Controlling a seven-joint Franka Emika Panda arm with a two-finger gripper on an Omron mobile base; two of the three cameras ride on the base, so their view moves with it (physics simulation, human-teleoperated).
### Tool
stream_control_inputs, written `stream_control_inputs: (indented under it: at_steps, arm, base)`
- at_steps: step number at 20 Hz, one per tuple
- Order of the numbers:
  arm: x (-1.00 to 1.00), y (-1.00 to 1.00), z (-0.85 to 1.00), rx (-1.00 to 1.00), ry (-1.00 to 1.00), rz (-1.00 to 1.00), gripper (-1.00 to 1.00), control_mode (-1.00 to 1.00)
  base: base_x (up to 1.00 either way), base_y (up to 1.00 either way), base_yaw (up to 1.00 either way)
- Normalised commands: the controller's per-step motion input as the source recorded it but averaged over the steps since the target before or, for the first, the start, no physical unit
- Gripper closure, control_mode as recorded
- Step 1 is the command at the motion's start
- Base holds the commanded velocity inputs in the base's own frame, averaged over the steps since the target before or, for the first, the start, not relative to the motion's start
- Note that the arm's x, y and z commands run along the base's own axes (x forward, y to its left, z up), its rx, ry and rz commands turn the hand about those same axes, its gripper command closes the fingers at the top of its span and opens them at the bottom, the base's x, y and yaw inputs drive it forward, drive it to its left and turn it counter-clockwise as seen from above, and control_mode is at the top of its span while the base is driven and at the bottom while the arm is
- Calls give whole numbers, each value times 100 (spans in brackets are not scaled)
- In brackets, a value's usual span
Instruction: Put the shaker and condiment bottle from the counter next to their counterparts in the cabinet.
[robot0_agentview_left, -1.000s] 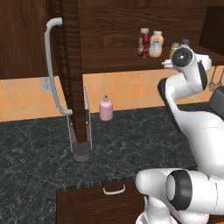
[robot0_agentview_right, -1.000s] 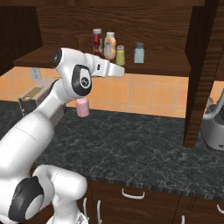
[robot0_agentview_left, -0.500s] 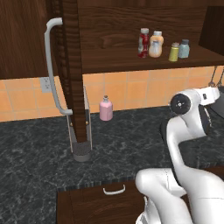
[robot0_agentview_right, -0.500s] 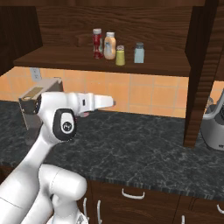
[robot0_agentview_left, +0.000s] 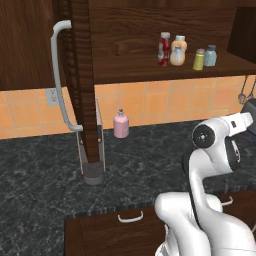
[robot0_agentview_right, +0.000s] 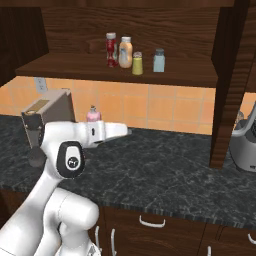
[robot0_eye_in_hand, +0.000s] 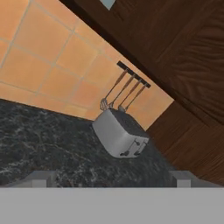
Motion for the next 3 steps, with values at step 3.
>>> stream_control_inputs:
  at_steps: [3]
  arm:
    - [-12, -31, -15, 5, 0, 0, -100, -100]
  base:
    - [0, 0, 0]
